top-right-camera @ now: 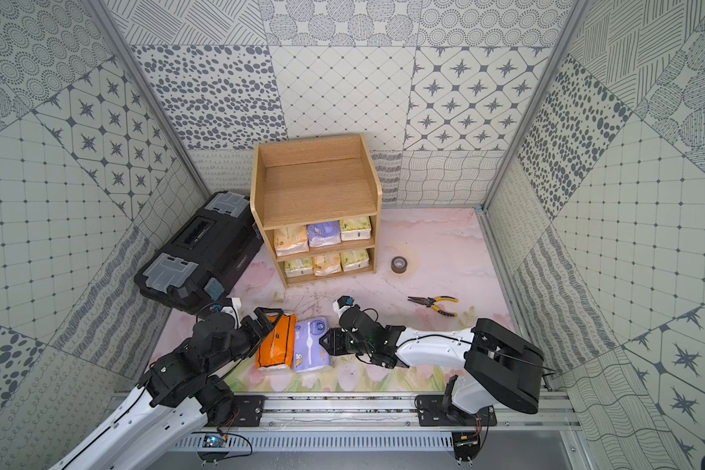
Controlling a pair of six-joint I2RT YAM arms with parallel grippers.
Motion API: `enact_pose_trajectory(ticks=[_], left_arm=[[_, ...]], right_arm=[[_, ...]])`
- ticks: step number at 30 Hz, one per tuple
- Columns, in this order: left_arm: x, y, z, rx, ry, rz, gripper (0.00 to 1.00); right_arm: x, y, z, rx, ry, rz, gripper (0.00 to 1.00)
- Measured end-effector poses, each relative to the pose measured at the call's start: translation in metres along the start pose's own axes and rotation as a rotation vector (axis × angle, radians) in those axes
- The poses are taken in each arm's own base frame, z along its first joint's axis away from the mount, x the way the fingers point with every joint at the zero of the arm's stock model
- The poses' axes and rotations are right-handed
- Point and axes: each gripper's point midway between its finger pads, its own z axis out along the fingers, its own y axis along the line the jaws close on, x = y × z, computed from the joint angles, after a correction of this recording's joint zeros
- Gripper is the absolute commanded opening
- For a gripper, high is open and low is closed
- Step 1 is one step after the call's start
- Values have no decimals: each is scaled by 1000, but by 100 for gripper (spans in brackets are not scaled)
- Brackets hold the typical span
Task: Remove the tissue boxes from the shelf
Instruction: Place the box of tissues at the center of the board.
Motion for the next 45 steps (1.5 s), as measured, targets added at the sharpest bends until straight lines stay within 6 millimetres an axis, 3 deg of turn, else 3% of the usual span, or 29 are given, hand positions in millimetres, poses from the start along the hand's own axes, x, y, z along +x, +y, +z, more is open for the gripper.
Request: enact_pose_trajectory(ticks=[8, 15, 20, 23, 27, 30, 35, 40, 45], left_arm=[[-3, 0, 0, 7, -21, -16, 77], [-2, -3, 3, 18, -10, -25, 76], [-2, -7, 6, 31, -13, -31, 76], [-3, -7, 9, 32, -19, -47, 77], [-4, -4, 13, 29, -28, -77, 79], [-5, -1, 16, 31, -41, -98, 80], [-8, 2, 16, 45, -66, -126, 77], [-11, 2, 12, 71, -90, -145, 74], [-11, 7, 11, 78, -100, -157, 73]], right_arm=[[-10, 27, 18, -42, -4, -10, 32], [-6, 37, 47, -66, 23, 10, 31], [-9, 45, 52, -84, 19, 23, 49], [-19, 42, 46, -83, -4, 28, 51], [-55, 33, 17, -59, -104, 60, 54], [-91, 37, -7, -61, -213, 73, 54], [-143, 67, -29, -82, -357, 71, 53], [-192, 85, -41, -94, -485, 80, 51], [-226, 84, -32, -59, -569, 98, 48]])
